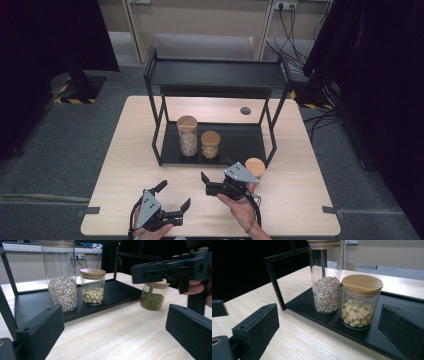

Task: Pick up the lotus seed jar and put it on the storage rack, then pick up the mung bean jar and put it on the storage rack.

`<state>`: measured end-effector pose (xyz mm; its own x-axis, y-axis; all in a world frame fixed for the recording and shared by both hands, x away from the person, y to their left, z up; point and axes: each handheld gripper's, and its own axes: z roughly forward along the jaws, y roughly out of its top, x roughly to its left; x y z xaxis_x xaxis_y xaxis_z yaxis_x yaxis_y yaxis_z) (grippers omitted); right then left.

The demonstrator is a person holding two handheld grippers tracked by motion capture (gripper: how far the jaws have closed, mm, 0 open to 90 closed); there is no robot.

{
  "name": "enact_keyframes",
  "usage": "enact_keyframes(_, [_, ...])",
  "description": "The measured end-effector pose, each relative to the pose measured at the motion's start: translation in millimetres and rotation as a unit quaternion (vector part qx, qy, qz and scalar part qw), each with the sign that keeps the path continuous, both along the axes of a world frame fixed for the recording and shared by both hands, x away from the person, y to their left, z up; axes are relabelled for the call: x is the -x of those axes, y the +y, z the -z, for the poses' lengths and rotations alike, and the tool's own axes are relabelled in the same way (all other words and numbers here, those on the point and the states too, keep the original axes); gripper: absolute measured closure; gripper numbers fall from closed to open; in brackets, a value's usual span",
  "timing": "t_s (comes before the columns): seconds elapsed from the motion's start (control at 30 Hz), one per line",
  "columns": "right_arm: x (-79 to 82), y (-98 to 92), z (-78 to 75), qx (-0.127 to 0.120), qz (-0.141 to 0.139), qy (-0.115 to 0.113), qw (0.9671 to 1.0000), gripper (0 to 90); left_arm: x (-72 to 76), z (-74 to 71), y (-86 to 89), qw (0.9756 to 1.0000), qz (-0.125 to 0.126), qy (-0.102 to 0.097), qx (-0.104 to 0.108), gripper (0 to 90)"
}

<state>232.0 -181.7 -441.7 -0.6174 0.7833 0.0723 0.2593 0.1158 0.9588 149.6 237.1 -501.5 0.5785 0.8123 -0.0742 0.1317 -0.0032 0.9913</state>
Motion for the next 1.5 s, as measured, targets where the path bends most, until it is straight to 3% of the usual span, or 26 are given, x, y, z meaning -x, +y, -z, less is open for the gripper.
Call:
enact_keyframes(0.73, [35.1,-25.5,10.0,-0.012,-0.041,0.008,0.999,3.6,-0.3,0.3,0.3,1.0,-0.004,0.001,-0.001,1.4])
enact_keyframes(1.1, [45.4,-38.8,17.4,-0.016,-0.044,0.021,0.9987,3.7,-0.4,0.5,0.1,1.0,-0.005,-0.001,-0.001,1.5])
enact_keyframes(1.5, [53.9,-46.4,18.7,-0.02,-0.044,0.018,0.9987,3.7,0.1,0.4,0.6,1.0,-0.007,0.0,-0.002,1.5])
